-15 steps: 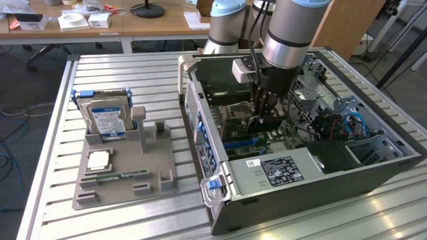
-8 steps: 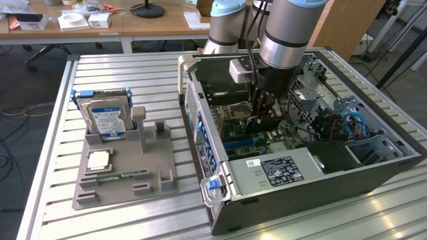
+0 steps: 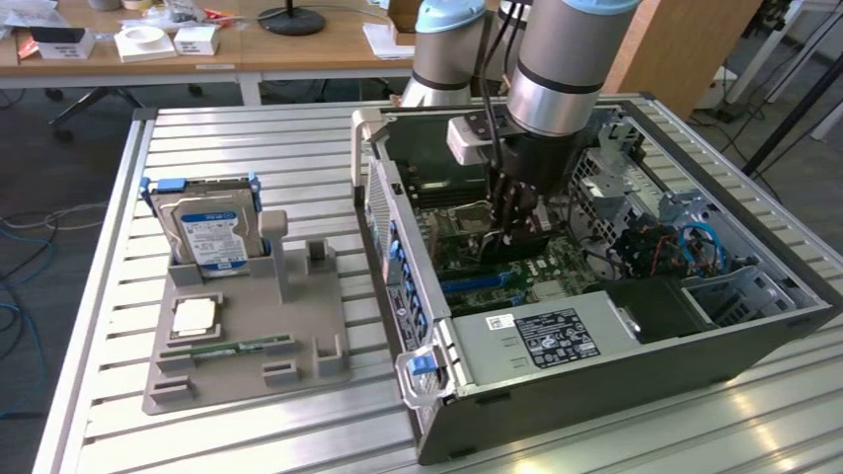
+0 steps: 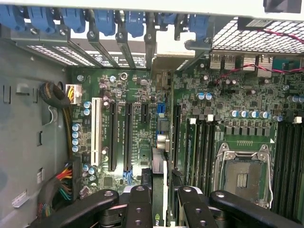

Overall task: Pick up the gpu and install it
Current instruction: 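Insert the gpu into the slot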

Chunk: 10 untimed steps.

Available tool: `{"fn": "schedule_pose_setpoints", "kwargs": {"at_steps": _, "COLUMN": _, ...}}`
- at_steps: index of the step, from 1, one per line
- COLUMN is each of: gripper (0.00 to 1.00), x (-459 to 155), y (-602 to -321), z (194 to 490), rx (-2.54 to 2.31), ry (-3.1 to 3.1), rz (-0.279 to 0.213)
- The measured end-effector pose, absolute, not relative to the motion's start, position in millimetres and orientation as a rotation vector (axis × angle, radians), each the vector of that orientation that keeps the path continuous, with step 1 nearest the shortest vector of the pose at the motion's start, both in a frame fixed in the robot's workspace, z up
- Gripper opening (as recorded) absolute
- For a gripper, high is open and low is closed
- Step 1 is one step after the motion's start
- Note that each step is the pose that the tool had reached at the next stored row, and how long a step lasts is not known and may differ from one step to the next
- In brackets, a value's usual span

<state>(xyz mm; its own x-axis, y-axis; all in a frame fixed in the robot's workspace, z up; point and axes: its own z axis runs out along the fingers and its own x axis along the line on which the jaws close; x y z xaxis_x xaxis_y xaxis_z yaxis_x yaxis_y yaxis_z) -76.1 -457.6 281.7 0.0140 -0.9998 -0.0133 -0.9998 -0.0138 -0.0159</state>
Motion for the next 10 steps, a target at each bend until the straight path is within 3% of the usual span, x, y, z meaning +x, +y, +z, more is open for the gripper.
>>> {"fn": "schedule_pose_setpoints", "kwargs": {"at_steps": 10, "gripper": 0.26, "x": -76.9, "y": -457.6, "z": 279.5, "rx": -2.222, "ry": 2.192, "rz": -0.003}}
